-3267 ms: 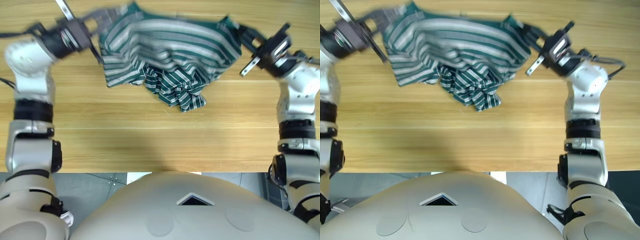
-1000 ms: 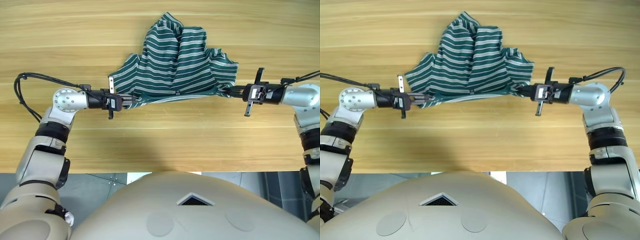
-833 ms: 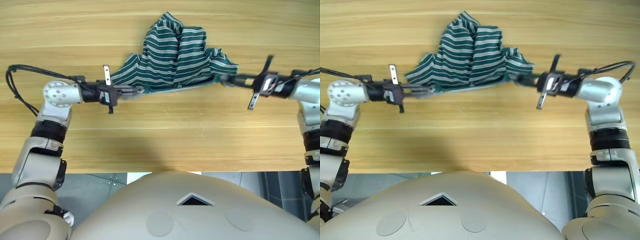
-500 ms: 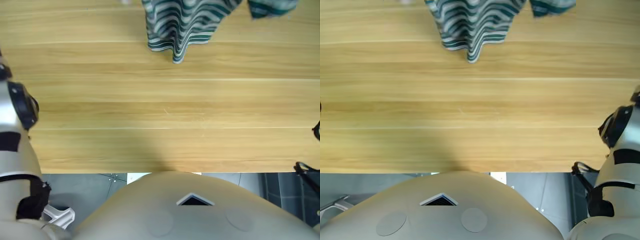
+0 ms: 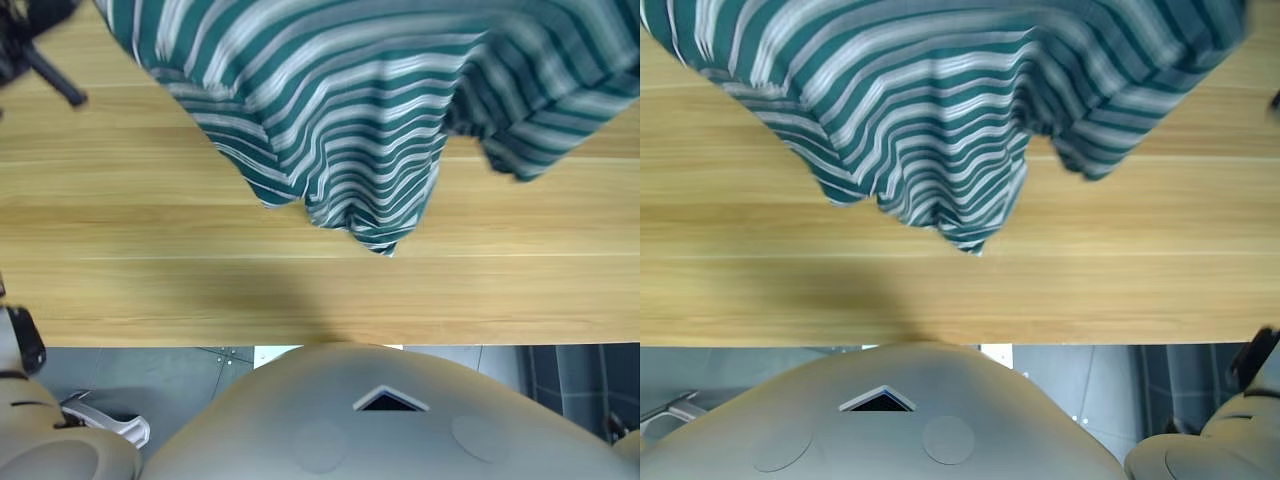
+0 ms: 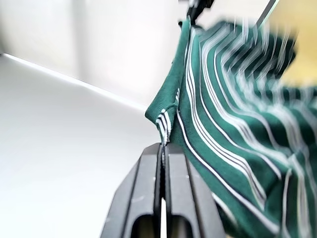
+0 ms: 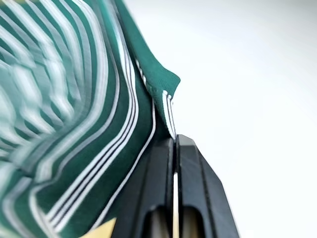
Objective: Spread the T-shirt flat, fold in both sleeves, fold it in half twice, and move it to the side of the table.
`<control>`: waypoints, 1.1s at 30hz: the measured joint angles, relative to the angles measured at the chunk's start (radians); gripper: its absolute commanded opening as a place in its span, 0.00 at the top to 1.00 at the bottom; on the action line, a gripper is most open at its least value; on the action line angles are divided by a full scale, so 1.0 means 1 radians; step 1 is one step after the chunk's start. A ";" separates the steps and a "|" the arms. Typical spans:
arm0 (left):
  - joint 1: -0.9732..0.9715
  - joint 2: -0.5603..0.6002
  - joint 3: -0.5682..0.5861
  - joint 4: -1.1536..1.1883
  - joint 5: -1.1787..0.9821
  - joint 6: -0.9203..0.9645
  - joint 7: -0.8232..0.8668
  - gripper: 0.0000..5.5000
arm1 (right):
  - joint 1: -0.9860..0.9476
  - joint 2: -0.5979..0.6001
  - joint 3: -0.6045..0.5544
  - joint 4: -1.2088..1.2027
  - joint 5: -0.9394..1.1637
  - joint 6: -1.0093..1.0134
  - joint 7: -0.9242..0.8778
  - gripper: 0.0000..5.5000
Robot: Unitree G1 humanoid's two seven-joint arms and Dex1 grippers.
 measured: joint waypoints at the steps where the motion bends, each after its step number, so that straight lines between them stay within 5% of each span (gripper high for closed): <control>1: 0.037 0.001 0.043 -0.040 -0.093 0.046 -0.079 1.00 | 0.064 0.005 -0.037 -0.046 0.083 0.027 0.079 1.00; 6: 0.116 0.006 0.298 -0.181 -0.402 0.260 -0.400 1.00 | 0.175 0.017 -0.282 -0.212 0.504 0.232 0.374 1.00; 10: 0.004 -0.005 0.348 -0.205 -0.412 0.390 -0.396 1.00 | 0.062 0.006 -0.261 -0.181 0.469 0.305 0.363 1.00; 20: -0.440 -0.162 -0.071 0.262 0.408 0.309 -0.270 1.00 | -0.411 0.013 0.209 0.164 -0.227 0.266 0.141 1.00; 26: -0.926 -0.295 -0.205 0.694 0.791 0.307 0.317 1.00 | -0.928 0.125 0.440 0.602 -0.720 0.206 -0.394 1.00; 31: -1.120 -0.307 -0.179 0.849 0.915 0.189 0.759 1.00 | -1.125 0.142 0.453 0.776 -0.879 0.086 -0.762 1.00; 33: -1.068 -0.233 -0.157 0.856 0.926 -0.004 0.770 1.00 | -1.096 0.071 0.431 0.777 -0.873 -0.053 -0.780 1.00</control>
